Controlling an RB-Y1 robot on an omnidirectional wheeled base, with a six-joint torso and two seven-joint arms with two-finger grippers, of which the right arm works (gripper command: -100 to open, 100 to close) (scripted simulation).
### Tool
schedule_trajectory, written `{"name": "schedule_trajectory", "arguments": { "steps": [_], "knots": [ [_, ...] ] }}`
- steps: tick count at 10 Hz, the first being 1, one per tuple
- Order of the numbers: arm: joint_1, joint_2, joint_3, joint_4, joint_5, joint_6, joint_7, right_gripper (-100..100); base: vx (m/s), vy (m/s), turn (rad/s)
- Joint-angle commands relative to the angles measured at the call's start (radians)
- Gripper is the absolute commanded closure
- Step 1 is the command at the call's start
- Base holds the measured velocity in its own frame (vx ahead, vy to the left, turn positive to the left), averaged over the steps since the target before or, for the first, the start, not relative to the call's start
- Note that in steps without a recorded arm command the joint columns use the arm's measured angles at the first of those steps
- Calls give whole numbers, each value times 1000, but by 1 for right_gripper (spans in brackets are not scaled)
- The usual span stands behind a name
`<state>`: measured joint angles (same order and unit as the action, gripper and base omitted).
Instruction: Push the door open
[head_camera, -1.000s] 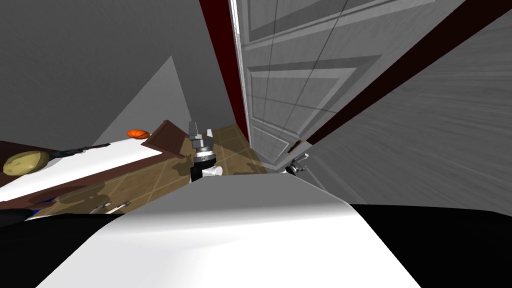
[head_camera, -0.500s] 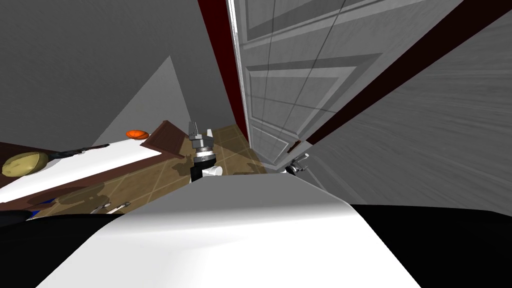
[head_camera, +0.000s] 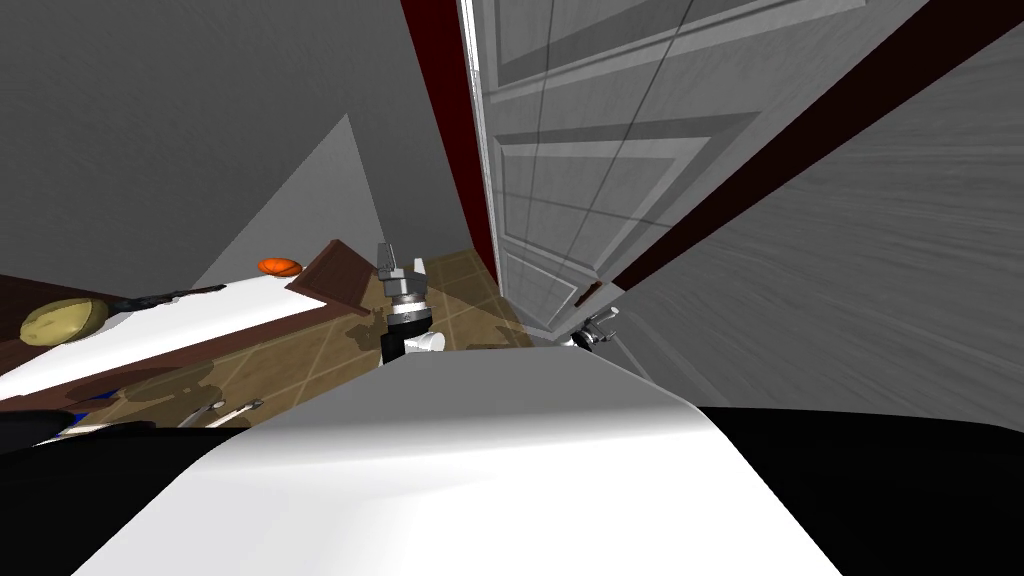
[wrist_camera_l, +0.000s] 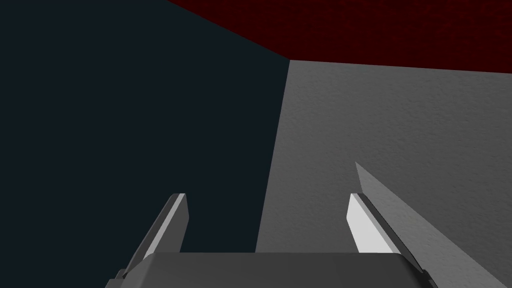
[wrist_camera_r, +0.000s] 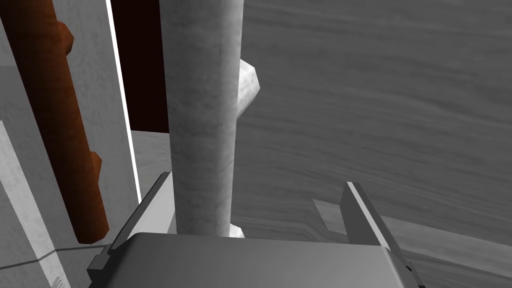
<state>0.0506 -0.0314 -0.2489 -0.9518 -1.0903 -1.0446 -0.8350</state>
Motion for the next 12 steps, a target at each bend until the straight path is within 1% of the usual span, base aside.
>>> {"name": "schedule_trajectory", "arguments": {
  "steps": [1, 2, 4, 5, 6, 7, 8, 11, 12],
  "knots": [
    [18, -17, -32, -4, -22, -29, 6, 100, 33, -165, 165],
    [17, -20, -38, 0, -27, -35, 7, 100, 11, -143, 67],
    [17, -20, -38, 0, -27, -35, 7, 100, 5, -67, 8],
    [15, -25, -52, 10, -39, -48, 8, 100, 20, -67, 36],
    [15, -25, -52, 10, -39, -48, 8, 100, -9, -57, 42],
    [15, -25, -52, 10, -39, -48, 8, 100, 5, -14, -6],
    [13, -28, -60, 15, -47, -56, 9, 100, 13, -15, 38],
    [13, -28, -60, 15, -47, -56, 9, 100, -4, -19, 2],
    [12, -30, -68, 21, -54, -64, 10, 100, 0, -22, 43]
  ]
}}
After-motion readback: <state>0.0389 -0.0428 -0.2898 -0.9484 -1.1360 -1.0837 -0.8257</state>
